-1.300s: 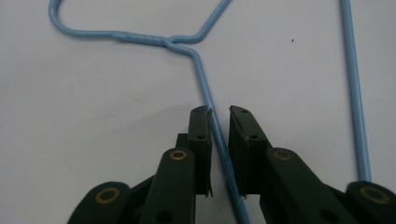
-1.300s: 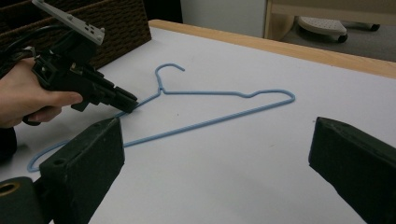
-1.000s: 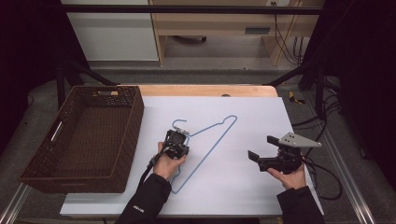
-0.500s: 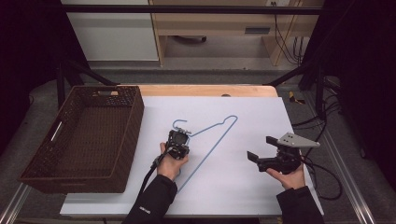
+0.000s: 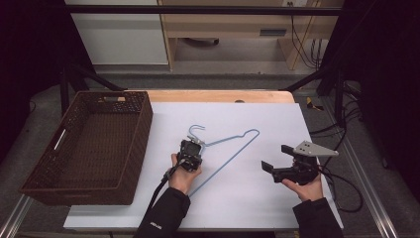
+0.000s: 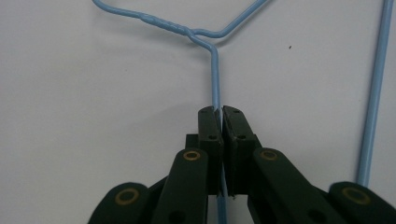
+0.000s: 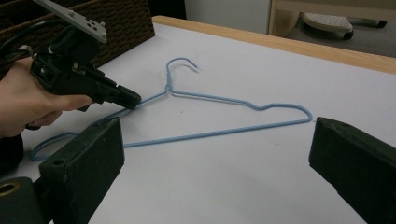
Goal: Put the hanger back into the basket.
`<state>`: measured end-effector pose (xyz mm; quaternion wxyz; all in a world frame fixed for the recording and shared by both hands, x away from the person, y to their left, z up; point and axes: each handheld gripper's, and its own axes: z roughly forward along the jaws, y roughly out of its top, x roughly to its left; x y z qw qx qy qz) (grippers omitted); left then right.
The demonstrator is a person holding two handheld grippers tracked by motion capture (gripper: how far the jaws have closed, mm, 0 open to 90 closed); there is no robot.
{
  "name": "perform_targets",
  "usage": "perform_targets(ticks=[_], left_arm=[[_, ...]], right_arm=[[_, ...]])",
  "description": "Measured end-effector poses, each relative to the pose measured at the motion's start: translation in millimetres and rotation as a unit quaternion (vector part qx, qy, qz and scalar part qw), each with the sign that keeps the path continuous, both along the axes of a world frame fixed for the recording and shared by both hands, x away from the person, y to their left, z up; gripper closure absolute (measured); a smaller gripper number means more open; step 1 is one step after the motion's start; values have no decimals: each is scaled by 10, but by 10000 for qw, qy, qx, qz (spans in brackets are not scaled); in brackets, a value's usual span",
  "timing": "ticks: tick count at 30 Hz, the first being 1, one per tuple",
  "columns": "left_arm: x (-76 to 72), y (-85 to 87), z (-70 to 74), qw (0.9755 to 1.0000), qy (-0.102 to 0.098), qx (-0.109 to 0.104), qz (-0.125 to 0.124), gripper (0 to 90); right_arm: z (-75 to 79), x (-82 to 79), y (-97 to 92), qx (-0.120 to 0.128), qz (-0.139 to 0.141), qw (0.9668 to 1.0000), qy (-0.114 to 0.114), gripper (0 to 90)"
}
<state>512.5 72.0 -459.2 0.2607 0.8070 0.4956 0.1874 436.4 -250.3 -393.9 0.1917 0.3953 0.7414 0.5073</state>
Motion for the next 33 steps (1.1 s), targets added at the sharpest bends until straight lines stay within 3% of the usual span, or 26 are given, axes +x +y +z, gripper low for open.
perform_targets(ticks=[6,18,25,33], left_arm=[[-84,52,51,9996,-228,-143,-52,870],[-222,67,146,9978,-639,-114,-120,870],[-244,81,168,9974,-693,-175,-127,870],[-275,84,172,9970,-745,-148,-149,871]], right_arm=[[-17,20,24,-37,17,10000,10,38],[-81,151,225,-163,169,9996,129,49],[-81,260,397,-212,272,9993,150,63],[-77,506,713,-131,409,9989,196,85]])
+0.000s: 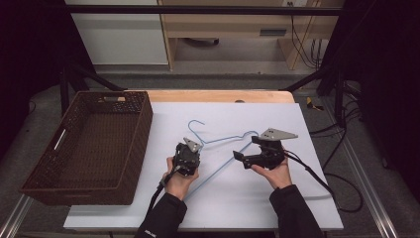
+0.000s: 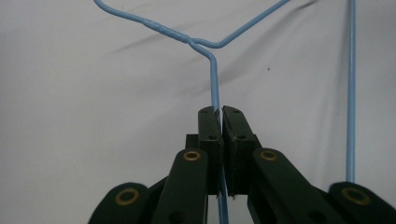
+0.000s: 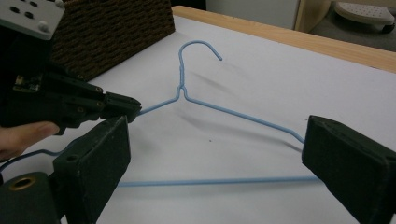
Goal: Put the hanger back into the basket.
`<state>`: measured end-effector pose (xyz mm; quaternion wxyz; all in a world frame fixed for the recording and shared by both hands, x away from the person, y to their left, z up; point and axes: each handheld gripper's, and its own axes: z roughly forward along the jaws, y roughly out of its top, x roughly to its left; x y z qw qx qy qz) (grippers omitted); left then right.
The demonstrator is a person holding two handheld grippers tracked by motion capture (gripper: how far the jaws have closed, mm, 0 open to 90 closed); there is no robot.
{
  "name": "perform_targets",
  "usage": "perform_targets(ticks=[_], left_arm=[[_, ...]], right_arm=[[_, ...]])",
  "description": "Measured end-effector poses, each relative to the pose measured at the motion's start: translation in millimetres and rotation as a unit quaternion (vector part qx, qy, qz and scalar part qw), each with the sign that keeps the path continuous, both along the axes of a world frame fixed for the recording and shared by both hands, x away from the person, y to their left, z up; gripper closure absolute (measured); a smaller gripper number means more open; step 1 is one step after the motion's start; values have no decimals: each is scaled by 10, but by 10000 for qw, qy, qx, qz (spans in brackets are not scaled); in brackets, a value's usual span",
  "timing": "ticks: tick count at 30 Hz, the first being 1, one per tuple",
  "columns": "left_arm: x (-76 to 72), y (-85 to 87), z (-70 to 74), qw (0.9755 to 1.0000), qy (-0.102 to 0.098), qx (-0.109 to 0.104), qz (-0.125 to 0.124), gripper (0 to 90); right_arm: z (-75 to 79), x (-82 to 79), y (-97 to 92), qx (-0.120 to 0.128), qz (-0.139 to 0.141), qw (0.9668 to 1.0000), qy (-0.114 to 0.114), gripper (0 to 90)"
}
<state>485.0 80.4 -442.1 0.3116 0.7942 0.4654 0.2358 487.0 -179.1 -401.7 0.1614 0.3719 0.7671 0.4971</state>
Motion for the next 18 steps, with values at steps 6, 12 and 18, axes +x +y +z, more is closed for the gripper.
perform_targets(ticks=[6,12,18], left_arm=[[-34,1,14,10000,-71,-15,-14,871],[-52,11,2,10000,-95,-9,-23,871],[-51,21,-17,10000,-73,-32,-37,870]], right_arm=[[-5,191,251,52,68,10000,36,126],[-74,391,507,-43,98,9999,89,162],[-158,518,716,-220,176,9996,98,200]])
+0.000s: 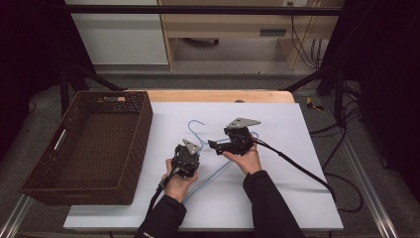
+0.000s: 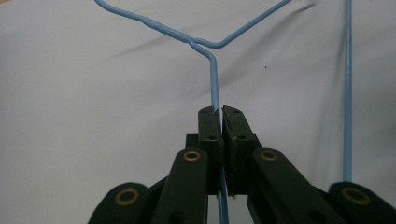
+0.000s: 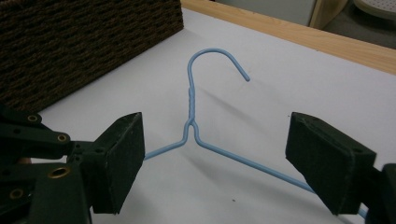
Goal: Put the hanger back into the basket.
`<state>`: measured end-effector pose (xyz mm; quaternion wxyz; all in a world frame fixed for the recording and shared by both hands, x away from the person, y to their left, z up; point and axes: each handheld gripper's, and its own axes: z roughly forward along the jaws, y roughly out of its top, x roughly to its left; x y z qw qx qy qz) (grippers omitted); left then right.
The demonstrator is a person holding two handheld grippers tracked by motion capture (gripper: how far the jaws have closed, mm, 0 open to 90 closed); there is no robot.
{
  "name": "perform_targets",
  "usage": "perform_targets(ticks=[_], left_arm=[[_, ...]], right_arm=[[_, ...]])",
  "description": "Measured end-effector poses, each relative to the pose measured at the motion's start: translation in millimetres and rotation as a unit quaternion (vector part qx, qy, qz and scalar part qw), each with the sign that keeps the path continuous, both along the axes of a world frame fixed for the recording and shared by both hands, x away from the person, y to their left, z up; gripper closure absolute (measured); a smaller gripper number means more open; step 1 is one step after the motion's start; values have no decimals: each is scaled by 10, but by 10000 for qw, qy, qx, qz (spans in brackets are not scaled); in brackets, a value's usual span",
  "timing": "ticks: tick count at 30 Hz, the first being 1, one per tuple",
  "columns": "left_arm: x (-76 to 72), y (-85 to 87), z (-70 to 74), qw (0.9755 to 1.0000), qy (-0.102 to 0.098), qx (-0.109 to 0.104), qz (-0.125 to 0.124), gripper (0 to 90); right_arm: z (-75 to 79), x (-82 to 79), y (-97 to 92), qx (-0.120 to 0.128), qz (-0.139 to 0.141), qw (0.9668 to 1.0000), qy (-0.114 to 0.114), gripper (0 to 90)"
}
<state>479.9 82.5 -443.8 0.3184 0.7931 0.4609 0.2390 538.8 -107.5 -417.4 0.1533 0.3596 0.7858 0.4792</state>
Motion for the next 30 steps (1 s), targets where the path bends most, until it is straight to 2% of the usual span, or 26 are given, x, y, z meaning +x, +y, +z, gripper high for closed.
perform_targets(ticks=[10,14,20,23,25,28,30], left_arm=[[-7,-5,1,10000,40,-34,-31,870],[-10,-12,-2,10000,51,-23,-36,870],[-9,-16,-7,10000,12,7,-37,870],[-12,-23,-11,10000,9,-10,-31,871],[-18,-30,-12,10000,37,-48,-52,870],[-20,-32,-13,10000,29,-26,-56,870],[-22,-31,-10,10000,2,-9,-56,870]], right_arm=[[-83,151,210,-121,39,9998,133,236],[-110,197,229,-2,31,9997,236,257],[-123,238,328,-215,93,9993,283,291],[-141,272,384,-224,151,9992,304,336],[-161,295,443,-308,161,9988,354,385],[-190,315,476,-426,134,9983,380,413],[-216,331,490,-373,141,9982,438,454]])
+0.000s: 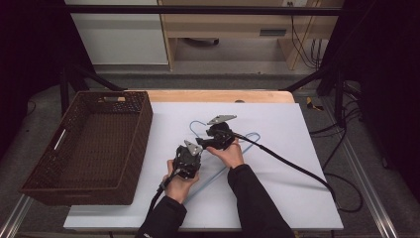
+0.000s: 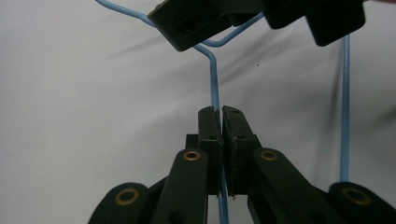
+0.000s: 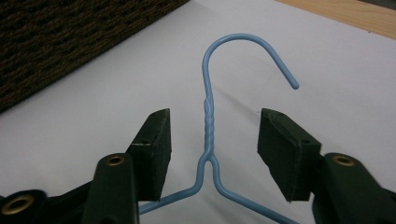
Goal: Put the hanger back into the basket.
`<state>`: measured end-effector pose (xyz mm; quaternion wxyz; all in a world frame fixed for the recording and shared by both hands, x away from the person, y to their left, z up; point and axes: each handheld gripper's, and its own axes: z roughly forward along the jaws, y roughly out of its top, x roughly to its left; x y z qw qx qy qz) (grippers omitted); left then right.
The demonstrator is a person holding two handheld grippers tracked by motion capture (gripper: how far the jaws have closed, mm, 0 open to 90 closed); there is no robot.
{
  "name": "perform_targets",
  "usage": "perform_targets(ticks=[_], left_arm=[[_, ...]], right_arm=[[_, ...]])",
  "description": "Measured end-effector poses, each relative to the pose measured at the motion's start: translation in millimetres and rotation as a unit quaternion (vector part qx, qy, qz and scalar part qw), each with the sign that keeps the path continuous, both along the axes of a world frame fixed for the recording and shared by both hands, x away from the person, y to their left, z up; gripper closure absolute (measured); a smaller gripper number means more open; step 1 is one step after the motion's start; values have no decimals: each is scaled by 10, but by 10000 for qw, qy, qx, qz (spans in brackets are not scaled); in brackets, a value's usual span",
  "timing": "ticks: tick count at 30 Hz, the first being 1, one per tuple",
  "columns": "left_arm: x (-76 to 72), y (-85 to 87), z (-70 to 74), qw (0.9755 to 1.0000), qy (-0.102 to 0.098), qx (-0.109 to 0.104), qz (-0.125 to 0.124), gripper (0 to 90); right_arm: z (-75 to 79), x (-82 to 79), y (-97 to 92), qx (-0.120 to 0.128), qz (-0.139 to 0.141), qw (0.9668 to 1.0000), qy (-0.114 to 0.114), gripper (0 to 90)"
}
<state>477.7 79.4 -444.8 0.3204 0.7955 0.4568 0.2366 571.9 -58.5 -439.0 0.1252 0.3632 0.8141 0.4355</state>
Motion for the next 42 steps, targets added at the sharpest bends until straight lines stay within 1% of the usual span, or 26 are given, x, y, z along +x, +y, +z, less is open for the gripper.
perform_targets(ticks=[4,6,10,12,13,16,17,20,28,34,36,38,39,40,41,42], left_arm=[[-2,-3,-6,10000,-9,2,-15,870],[-1,-7,-13,10000,4,-8,-21,870],[-5,-14,-23,10000,15,-8,-32,870],[-7,-17,-24,10000,13,-12,-43,870],[-8,-19,-25,10000,18,-16,-52,870],[-6,-20,-30,10000,18,-25,-53,870],[-7,-20,-32,10000,16,-24,-55,870],[-8,-24,-36,10000,12,-22,-69,870],[-9,-22,-61,10000,23,-32,-61,870],[-10,-7,-72,9999,45,-59,-81,868],[-6,0,-70,9999,98,-73,-117,867],[-7,10,-67,9998,88,-104,-154,864],[-6,23,-54,9996,88,-148,-227,860],[-4,33,-43,9994,96,-208,-274,822],[2,48,-27,9989,134,-275,-362,790],[6,61,-5,9987,190,-281,-388,749]], right_arm=[[-50,29,11,-53,-13,10000,49,511],[-67,33,20,-61,-31,9999,112,538],[-99,45,30,-46,27,9999,142,616],[-114,51,36,-59,-4,9998,172,644],[-122,57,37,-64,5,9999,153,651],[-137,56,43,-66,-4,9997,235,726],[-141,60,44,-44,24,9998,193,763],[-137,61,43,4,37,9996,265,828],[-124,64,36,43,32,9995,310,854],[-124,53,37,52,26,9996,272,857],[-127,50,37,24,59,9997,255,858],[-125,41,37,24,68,9996,287,858],[-119,39,38,25,77,9996,267,858],[-113,38,30,15,165,9996,218,858],[-105,27,32,24,159,9996,247,858],[-101,25,27,-4,206,9996,187,859]])
